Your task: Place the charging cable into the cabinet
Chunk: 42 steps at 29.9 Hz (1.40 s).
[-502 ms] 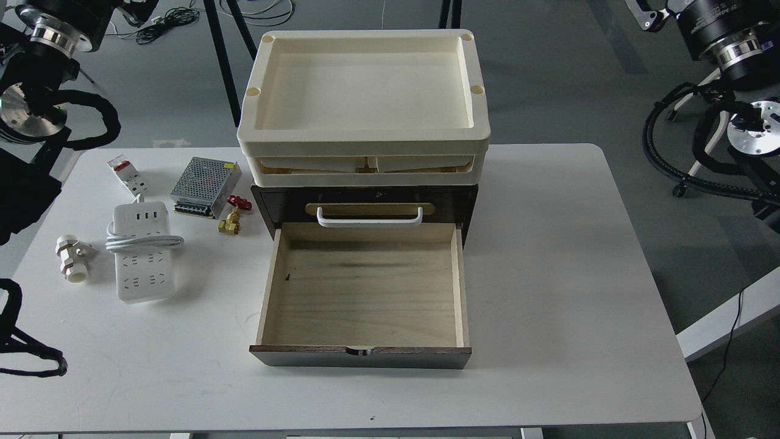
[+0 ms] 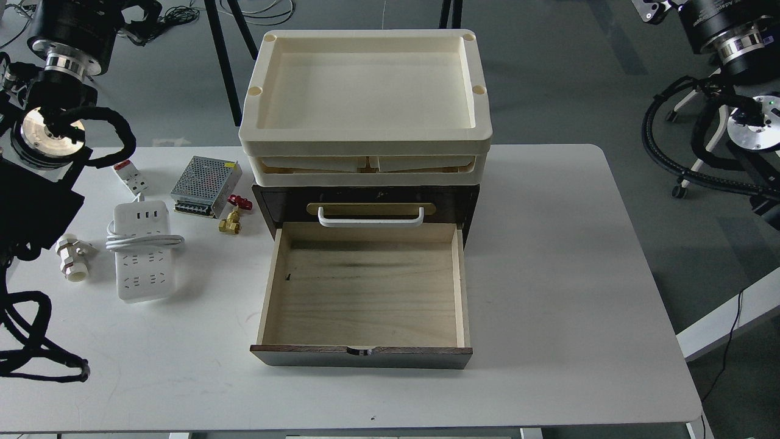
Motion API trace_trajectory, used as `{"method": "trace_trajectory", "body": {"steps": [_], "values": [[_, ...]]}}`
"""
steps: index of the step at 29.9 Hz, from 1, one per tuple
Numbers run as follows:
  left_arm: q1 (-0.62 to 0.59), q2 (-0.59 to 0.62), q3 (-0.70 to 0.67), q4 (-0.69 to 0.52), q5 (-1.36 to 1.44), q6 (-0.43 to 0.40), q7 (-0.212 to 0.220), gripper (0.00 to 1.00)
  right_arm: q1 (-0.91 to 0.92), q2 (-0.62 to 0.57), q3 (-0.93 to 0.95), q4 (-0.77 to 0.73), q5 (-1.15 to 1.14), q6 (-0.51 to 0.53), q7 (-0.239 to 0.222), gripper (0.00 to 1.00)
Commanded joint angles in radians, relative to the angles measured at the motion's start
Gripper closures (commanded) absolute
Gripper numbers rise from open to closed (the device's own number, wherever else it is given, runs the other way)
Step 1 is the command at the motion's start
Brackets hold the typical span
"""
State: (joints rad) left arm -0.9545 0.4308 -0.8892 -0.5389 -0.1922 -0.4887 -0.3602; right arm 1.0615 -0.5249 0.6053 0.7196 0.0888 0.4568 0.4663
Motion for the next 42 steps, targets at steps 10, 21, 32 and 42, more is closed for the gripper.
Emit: {"method": "trace_trajectory", "body": {"steps": [10, 21, 32, 42], "values": [[0.128, 0.257, -0.021, -0.471, 0.032, 0.0, -0.109, 0.0, -0.003, -0.029, 0.027, 0.024, 0.0, -0.001, 0.0, 0.01], [0.126, 0.752, 0.038, -0.8, 0.589, 0.0, -0.108, 0.0, -0.011, -0.063, 0.03, 0.03, 0.0, -0.001, 0.003, 0.01], [0.128, 1.059, 0.309, -1.17, 1.027, 0.292, -0.109, 0.0, -0.015, -0.078, 0.067, 0.03, 0.0, -0.001, 0.003, 0.01], [0.132, 1.111, 0.545, -1.129, 1.313, 0.416, -0.128, 0.0, -0.026, -0.096, 0.073, 0.03, 0.0, -0.001, 0.003, 0.01]]}}
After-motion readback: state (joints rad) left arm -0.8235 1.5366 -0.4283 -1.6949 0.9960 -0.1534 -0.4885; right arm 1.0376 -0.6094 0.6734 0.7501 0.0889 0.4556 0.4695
